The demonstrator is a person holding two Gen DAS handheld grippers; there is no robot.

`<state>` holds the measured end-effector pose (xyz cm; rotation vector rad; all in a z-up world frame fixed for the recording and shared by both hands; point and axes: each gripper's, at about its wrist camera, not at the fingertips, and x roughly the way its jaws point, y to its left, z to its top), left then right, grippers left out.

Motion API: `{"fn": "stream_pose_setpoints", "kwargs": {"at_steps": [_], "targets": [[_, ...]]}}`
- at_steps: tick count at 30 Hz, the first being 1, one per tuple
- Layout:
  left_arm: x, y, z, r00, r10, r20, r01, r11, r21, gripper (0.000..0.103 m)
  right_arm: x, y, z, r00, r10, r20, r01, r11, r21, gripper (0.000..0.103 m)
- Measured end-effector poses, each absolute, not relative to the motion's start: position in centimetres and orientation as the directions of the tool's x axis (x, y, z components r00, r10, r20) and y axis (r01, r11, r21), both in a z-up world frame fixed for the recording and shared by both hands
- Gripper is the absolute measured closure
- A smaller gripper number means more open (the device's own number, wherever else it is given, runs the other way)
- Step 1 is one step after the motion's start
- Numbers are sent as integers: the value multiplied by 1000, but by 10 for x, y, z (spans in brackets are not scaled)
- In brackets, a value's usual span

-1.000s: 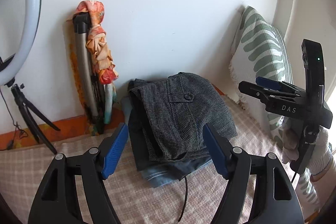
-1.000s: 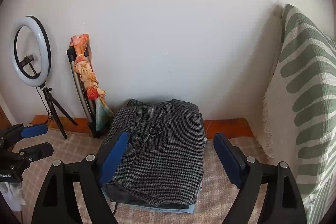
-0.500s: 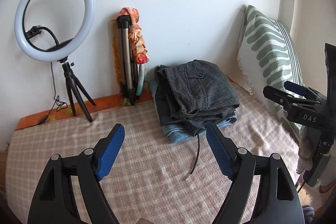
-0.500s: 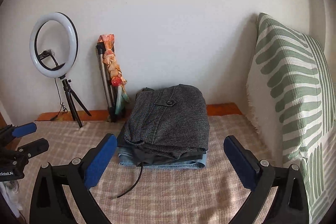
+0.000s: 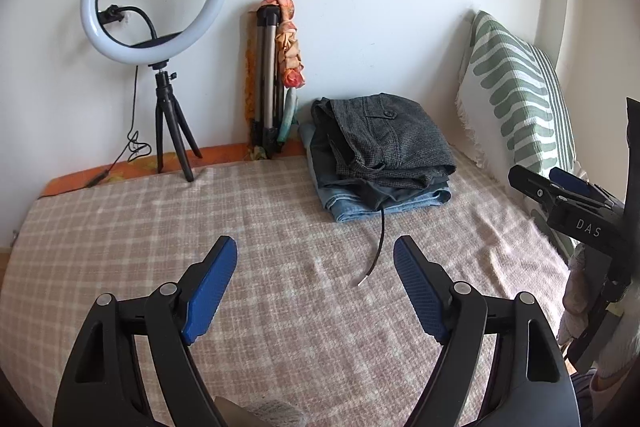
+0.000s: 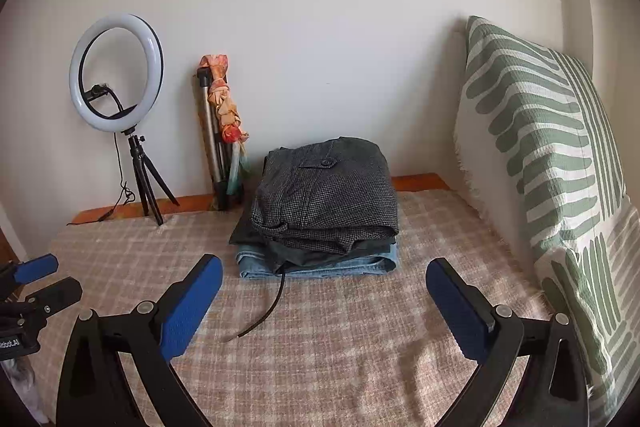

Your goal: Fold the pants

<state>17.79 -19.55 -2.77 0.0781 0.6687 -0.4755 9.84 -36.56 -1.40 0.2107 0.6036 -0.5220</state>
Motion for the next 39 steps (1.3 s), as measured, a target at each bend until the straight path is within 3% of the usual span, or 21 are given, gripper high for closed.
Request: {"fn": "stream_pose_setpoints", "kwargs": {"at_steps": [16, 22, 39], "targets": [[166, -193, -40, 719, -353, -599, 440, 898, 0, 19, 99, -350, -32, 703, -425, -571, 525, 851, 13, 0], [162, -194, -41, 721, -366, -589, 445, 895, -12, 4, 98, -353, -32, 702, -442, -558, 542, 840, 16, 0], [168, -182, -46, 715, -343, -610, 400, 916, -47, 3, 102, -342, -36, 707, -454, -542, 535, 845, -8, 0]]}}
